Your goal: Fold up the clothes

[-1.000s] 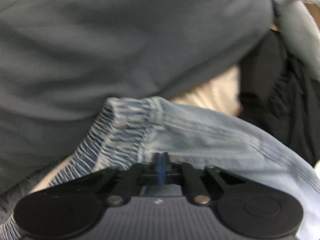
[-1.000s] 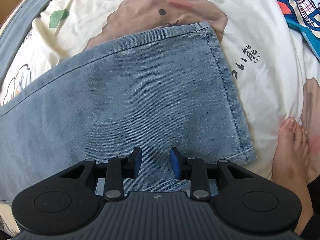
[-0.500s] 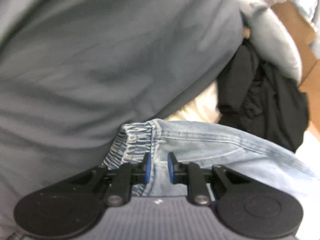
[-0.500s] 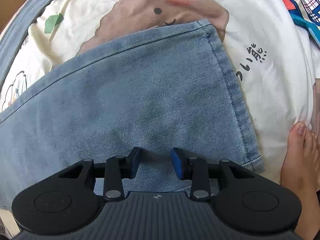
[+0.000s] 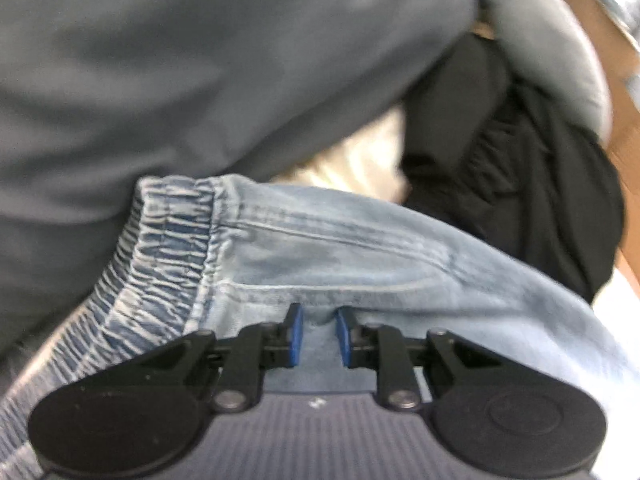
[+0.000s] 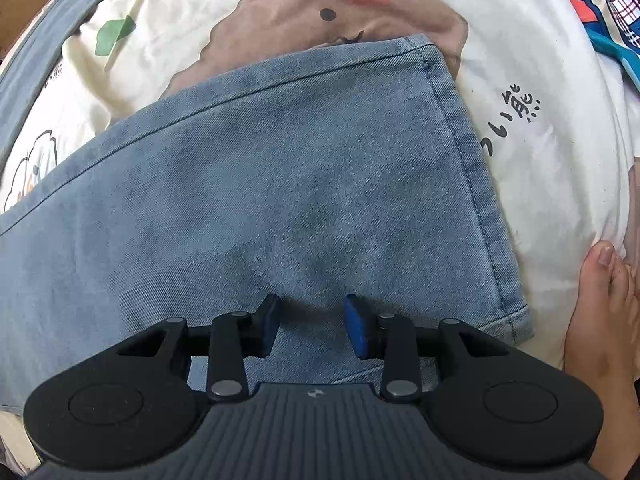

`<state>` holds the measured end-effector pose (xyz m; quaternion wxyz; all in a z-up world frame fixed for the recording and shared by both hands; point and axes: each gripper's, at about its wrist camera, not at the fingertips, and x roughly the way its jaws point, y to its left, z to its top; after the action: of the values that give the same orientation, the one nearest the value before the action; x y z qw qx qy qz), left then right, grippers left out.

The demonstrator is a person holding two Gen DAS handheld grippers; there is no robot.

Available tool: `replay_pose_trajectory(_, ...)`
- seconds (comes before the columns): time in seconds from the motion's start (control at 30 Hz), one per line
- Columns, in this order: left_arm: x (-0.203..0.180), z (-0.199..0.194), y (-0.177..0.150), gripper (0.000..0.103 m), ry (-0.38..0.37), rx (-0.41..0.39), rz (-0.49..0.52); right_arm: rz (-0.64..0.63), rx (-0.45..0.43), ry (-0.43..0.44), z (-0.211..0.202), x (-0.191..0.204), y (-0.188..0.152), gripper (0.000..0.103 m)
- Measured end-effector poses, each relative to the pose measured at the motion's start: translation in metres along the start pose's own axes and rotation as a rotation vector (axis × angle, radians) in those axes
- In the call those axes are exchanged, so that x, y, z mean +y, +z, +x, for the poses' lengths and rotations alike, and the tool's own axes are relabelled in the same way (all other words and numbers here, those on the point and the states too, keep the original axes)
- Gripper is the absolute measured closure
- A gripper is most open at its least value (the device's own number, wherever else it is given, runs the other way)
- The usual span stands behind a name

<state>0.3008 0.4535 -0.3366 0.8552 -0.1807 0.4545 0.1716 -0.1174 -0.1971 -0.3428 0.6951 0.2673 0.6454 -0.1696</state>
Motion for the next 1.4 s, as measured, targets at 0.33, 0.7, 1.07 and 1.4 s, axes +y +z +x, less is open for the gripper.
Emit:
replay_pose_trajectory(0.33, -0.007, -0.011, 0.021, 0.083, 0.062, 0.038, 0.018, -0.007, 0.000, 0.012, 0.003, 0.005, -0.002, 0.058)
replay_pose_trajectory(0.7, 0.067, -0.112, 0.009, 0.064, -0.031, 0.048, 0.042, 0.016, -0.035, 0.080, -0.002, 0.002, 0.000, 0.058)
replay_pose_trajectory(1.07, 0.129, -0.183, -0.053, 0.066, 0.025, 0.118, 0.061, 0.048, -0.066, 0.125, -0.010, 0.002, -0.006, 0.058)
replay_pose_trajectory(1.4, 0.161, -0.184, -0.089, 0.067, 0.086, 0.164, 0.071, 0.045, -0.073, 0.130, -0.027, -0.023, -0.011, 0.058)
